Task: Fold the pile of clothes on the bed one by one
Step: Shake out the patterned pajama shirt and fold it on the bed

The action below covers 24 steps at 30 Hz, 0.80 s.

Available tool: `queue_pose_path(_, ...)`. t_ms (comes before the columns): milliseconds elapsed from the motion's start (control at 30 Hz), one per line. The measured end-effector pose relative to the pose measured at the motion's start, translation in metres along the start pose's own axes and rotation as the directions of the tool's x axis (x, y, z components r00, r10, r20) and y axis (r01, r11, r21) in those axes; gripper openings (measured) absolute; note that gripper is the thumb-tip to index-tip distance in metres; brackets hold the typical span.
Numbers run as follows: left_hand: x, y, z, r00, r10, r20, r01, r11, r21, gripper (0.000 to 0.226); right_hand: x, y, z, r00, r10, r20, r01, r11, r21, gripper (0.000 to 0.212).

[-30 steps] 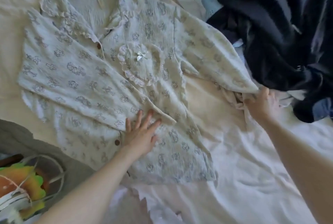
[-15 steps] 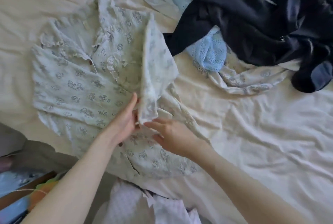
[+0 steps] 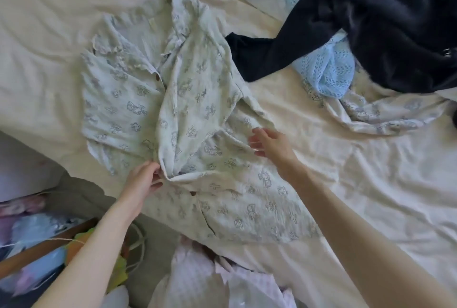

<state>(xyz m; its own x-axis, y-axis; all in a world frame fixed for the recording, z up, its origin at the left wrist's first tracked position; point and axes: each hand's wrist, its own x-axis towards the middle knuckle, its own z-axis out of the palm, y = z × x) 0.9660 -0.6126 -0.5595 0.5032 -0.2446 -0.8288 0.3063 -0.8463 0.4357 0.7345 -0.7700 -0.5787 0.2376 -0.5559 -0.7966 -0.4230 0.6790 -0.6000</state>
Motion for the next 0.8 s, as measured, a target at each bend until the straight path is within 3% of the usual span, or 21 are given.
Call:
queue_pose_path(100, 0.01, 0.01, -0.007, 0.997, 0.071, 0.023, -0.073, 0.989, 0.128, 0.034, 0.015, -0.023, 0.021, 0.99, 0.133, 0.039, -0.139, 0.957, 0.256, 0.038)
queue_pose_path(200, 0.029, 0.037, 0.005, 0.97, 0.239, -0.035, -0.218, 0.926, 0.307, 0.046, 0.027, -0.045, 0.038, 0.978, 0.192, 0.077, -0.206, 0.883, 0.421, 0.046)
queue_pose_path(367, 0.066, 0.096, 0.045, 0.87, 0.488, -0.071, -0.423, 0.812, 0.402, 0.033, 0.051, -0.076, 0.042, 0.984, 0.172, 0.048, -0.148, 0.638, 0.755, 0.032)
queue_pose_path(467, 0.084, 0.136, 0.067, 0.757, 0.654, -0.017, -0.555, 0.656, 0.51, 0.034, 0.06, -0.079, 0.032, 0.972, 0.229, -0.044, -0.082, 0.514, 0.854, 0.019)
queue_pose_path(567, 0.109, 0.182, 0.094, 0.694, 0.71, 0.117, -0.614, 0.5, 0.611, 0.049, 0.063, -0.071, 0.027, 0.96, 0.27, -0.072, -0.107, 0.595, 0.796, 0.015)
queue_pose_path(600, 0.116, 0.198, 0.104, 0.709, 0.691, 0.141, -0.615, 0.507, 0.604, 0.05, 0.065, -0.067, 0.027, 0.958, 0.28, -0.059, -0.137, 0.63, 0.765, 0.015)
queue_pose_path(667, 0.13, 0.228, 0.123, 0.787, 0.605, 0.122, -0.572, 0.641, 0.512, 0.045, 0.07, -0.063, 0.026, 0.956, 0.291, -0.039, -0.181, 0.689, 0.702, 0.017)
queue_pose_path(733, 0.141, 0.247, 0.135, 0.859, 0.506, 0.074, -0.493, 0.78, 0.385, 0.032, 0.076, -0.063, 0.024, 0.961, 0.273, -0.031, -0.188, 0.735, 0.651, 0.013)
queue_pose_path(800, 0.148, 0.256, 0.142, 0.893, 0.447, 0.047, -0.44, 0.849, 0.292, 0.014, 0.081, -0.065, 0.02, 0.974, 0.224, -0.036, -0.147, 0.746, 0.65, 0.01)
